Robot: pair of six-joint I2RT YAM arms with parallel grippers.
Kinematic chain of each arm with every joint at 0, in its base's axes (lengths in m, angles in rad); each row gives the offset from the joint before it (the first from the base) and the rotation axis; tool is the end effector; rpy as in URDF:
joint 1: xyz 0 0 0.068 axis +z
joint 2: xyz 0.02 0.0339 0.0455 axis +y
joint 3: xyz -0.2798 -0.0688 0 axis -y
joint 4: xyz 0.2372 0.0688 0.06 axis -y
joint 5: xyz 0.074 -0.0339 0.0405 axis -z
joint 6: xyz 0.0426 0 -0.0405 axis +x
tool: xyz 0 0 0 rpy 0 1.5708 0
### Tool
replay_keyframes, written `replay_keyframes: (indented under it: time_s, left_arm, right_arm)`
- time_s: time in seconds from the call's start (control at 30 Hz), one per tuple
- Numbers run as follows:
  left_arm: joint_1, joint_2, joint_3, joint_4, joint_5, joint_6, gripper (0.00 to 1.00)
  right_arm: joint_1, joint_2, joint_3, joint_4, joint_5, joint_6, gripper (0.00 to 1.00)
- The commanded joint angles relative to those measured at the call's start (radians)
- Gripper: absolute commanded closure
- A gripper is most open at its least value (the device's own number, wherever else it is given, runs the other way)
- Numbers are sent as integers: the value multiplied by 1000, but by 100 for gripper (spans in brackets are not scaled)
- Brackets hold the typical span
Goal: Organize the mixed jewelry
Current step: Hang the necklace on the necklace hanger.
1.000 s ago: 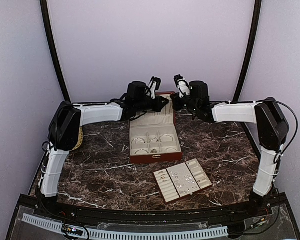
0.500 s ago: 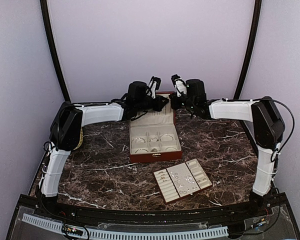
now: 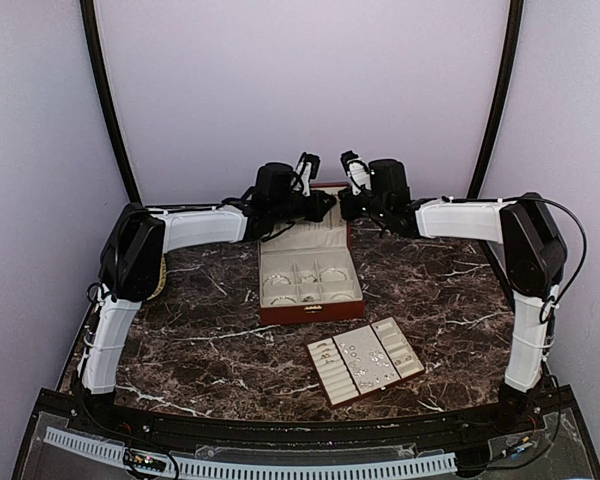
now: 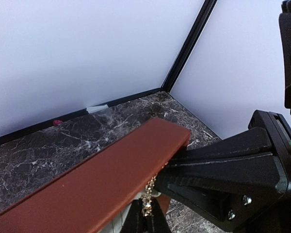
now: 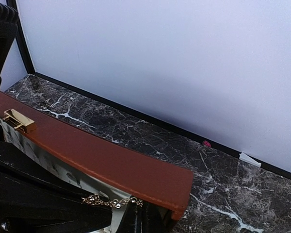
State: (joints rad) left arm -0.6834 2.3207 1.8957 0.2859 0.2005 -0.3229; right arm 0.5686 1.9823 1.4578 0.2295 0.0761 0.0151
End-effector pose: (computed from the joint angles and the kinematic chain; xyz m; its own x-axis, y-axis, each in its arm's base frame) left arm 0.4337 -0.3641 0.2591 -0.3468 -0.1186 -0.9304 0.6977 0.6303 -0.3404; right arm 0.4051 0.2550 0.2692 -0.2521 -0.1433 -0.9570 -0.4718 0.8816 -0.0077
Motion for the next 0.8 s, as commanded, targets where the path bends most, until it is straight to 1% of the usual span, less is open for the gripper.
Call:
replay_keyframes:
  time_s: [0.0,0.1,0.2,0.27,0.6,0.63,0.77]
  left_arm:
    - [2,-11,0,-9,-19,-7,97]
    - [2,-11,1,-10,-21,-7,97]
    - [2,-11,3,-14,-26,-6,97]
    - [3,-12,2,-21,-33,-5,97]
    - [4,-11,4,-27,-58,-18,97]
    - [4,-11,4,-27,-60,-17,97]
    - [7,-11,5,-30,-63,-16,97]
  right_arm:
    - [2,13,23,-19,25,-7,97]
    - [3,8,24,-19,28,-6,88]
    - [2,-1,21,-23,30,-5,83]
    - [2,-8,22,-32,30,-5,81]
    - [1,-54,33,-100,43,2,76]
    - [-1,-61,32,-103,33,5,75]
    - [-6,-102,9,-99,-46,32,65]
